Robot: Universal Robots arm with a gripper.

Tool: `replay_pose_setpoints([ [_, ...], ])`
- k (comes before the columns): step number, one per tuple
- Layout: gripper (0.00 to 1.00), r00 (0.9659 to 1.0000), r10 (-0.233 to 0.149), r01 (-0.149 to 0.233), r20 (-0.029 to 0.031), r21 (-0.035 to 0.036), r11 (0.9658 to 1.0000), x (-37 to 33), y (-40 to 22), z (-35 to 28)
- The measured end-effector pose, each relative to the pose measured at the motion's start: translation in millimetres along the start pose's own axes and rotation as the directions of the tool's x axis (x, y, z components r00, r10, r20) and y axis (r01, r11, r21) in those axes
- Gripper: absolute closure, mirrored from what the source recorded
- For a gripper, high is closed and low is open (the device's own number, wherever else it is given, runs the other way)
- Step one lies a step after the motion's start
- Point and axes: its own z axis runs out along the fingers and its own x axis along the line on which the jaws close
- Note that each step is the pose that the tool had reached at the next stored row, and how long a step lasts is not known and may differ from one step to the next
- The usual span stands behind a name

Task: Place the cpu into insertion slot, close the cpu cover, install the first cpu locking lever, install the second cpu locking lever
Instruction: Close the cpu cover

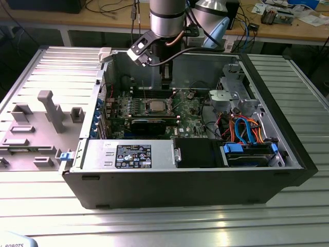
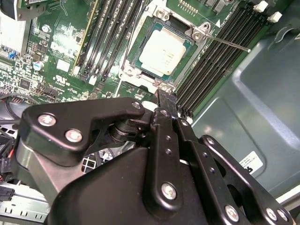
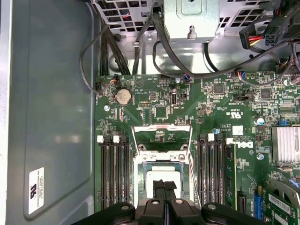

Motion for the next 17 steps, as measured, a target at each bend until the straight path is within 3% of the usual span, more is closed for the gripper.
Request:
replay_pose_setpoints([
  [17,0.89,1.0000,0.000,0.000,0.0002,0.0000,1.0000,0.1,6.3,0.4],
])
